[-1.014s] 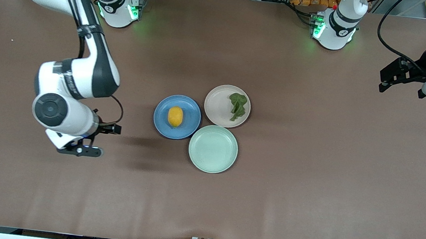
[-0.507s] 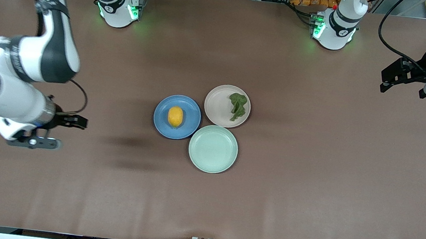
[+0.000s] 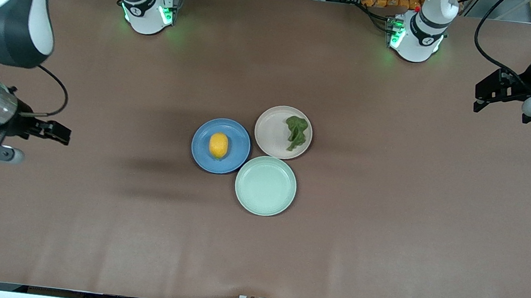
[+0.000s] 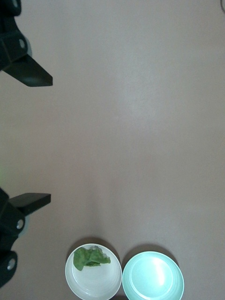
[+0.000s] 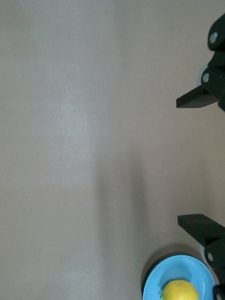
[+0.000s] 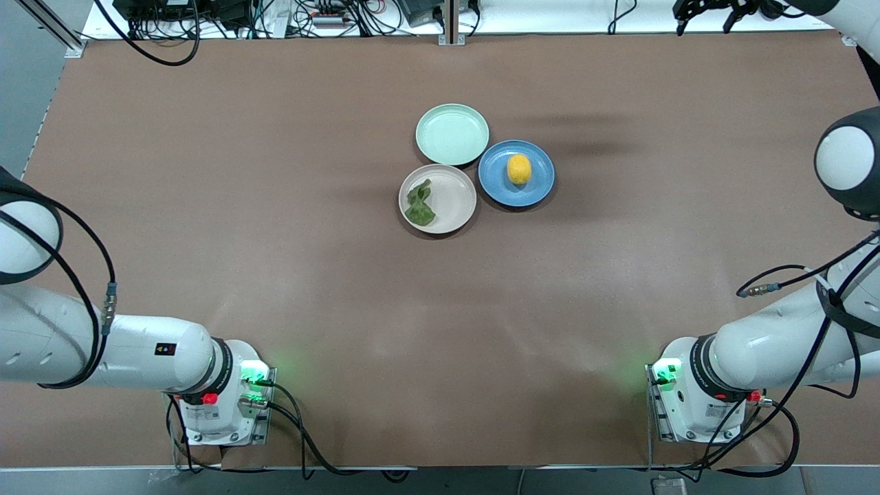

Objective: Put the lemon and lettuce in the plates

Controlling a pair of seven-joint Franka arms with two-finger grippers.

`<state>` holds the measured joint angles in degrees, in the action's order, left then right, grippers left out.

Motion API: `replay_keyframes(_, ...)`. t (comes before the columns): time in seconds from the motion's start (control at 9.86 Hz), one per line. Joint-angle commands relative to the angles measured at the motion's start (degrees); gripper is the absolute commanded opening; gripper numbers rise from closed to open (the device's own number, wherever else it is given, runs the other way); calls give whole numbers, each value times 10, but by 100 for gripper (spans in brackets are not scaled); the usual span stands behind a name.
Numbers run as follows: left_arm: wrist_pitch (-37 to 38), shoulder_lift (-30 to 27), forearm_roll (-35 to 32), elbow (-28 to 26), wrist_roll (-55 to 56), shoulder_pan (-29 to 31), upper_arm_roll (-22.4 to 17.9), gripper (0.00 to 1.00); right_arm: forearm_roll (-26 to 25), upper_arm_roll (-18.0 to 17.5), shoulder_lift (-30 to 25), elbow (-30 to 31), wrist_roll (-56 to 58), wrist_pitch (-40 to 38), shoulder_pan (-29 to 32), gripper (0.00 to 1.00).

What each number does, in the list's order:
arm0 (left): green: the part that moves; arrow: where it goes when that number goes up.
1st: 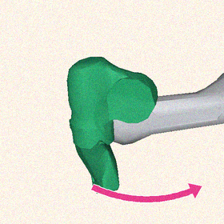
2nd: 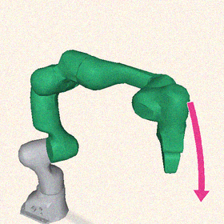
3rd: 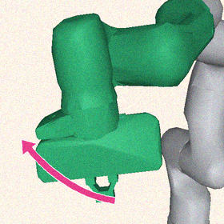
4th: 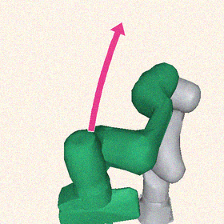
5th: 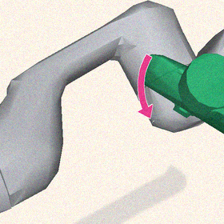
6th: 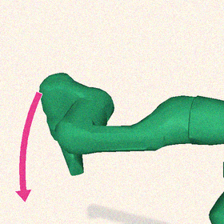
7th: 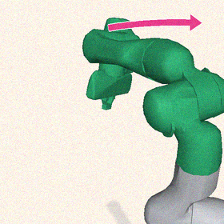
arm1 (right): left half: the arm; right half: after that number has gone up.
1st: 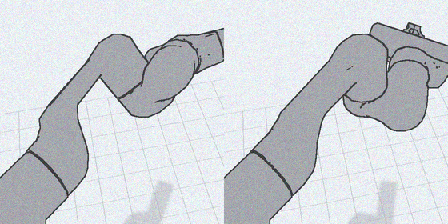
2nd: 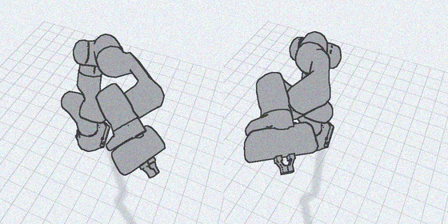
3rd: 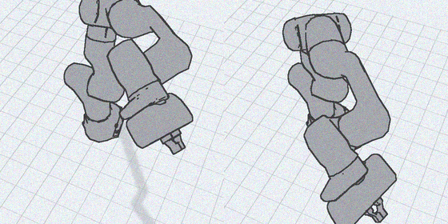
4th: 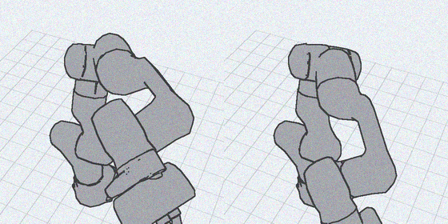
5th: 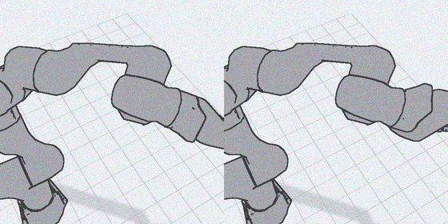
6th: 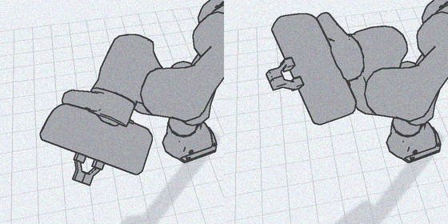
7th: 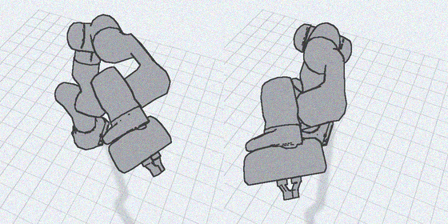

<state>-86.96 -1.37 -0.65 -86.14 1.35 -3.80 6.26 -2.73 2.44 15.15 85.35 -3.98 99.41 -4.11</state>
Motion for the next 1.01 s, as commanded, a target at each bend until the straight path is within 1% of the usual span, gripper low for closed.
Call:
replay_keyframes(0.0,11,-4,14,2,-15,6,1,100,-4,-47,-49,24,37,-23,64,100)
replay_keyframes(0.1,11,-4,14,2,-14,6,1,100,-5,-47,-63,21,37,-33,64,100)
replay_keyframes(0.41,11,-4,13,2,-12,6,0,100,-4,-46,-62,-22,38,-72,61,100)
replay_keyframes(0.61,11,-5,13,2,-12,6,0,100,-3,-44,-62,-39,53,-76,61,100)
replay_keyframes(0.71,11,-5,13,2,-13,6,0,100,8,-45,-62,-51,59,-85,67,100)
replay_keyframes(0.81,11,-6,13,2,-15,6,0,100,47,-40,-64,-57,64,-93,79,100)
replay_keyframes(0.91,11,-5,13,2,-15,6,-1,100,58,-23,-64,-57,78,-92,75,100)
